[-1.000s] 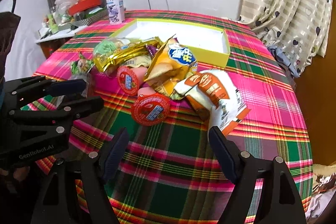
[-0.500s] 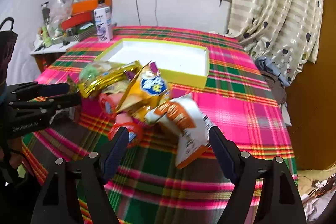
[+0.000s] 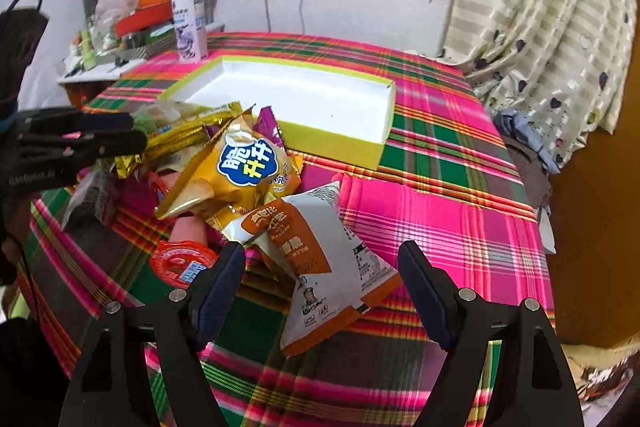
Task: Organize snacks
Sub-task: 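Grasp the yellow stick snack with the left tool while the right tool grasps the orange-and-white bag, then carry both snacks into the white box and open both tools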
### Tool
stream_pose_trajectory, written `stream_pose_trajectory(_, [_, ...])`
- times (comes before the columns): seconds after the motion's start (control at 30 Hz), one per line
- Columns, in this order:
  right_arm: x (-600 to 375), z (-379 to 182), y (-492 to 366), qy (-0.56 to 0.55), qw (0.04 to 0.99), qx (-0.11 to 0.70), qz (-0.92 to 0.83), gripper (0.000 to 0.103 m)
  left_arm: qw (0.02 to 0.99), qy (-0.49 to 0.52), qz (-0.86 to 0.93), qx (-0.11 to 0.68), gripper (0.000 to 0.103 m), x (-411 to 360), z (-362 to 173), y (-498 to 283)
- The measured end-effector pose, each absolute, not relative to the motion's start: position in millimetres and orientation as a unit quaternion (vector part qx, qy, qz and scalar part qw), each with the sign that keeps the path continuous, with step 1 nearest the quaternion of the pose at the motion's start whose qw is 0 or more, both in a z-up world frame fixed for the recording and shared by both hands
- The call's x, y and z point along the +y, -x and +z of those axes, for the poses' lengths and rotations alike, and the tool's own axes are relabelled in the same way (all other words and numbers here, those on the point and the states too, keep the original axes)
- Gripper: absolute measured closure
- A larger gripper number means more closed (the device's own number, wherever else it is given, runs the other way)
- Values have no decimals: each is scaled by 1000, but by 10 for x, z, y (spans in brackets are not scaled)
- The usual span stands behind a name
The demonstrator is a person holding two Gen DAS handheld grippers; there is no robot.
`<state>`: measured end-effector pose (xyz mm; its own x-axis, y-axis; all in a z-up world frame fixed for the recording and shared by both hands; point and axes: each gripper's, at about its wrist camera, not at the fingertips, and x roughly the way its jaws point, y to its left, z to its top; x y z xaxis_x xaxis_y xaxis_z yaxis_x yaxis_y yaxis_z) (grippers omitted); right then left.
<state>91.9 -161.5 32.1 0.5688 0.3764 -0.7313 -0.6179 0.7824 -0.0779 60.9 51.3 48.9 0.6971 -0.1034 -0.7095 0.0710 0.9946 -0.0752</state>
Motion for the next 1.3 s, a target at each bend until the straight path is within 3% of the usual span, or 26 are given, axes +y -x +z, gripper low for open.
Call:
stream_pose_trajectory(0.33, [-1555,168,-1165,164,851,393,308,25,903,4,-81,421,56,448,320,-932])
stream_pose_trajectory(0.4, [-1572,151,-1191,154,849,397,312,30,901,7,-81,425,57,451,288,-971])
stream_pose_trajectory(0.5, [-1586,133,-1218,142,849,403,312,51,902,6,-77,424,57,460,277,-992])
stream_pose_trajectory(0.57, [-1597,133,-1222,137,850,402,311,52,903,10,-79,423,57,471,277,-993])
stream_pose_trajectory(0.73, [-1612,144,-1217,126,854,401,305,55,901,17,-76,427,80,510,274,-975])
stream_pose_trajectory(1.3, [-1644,380,-1163,106,875,373,290,59,923,28,-55,381,80,547,519,-744])
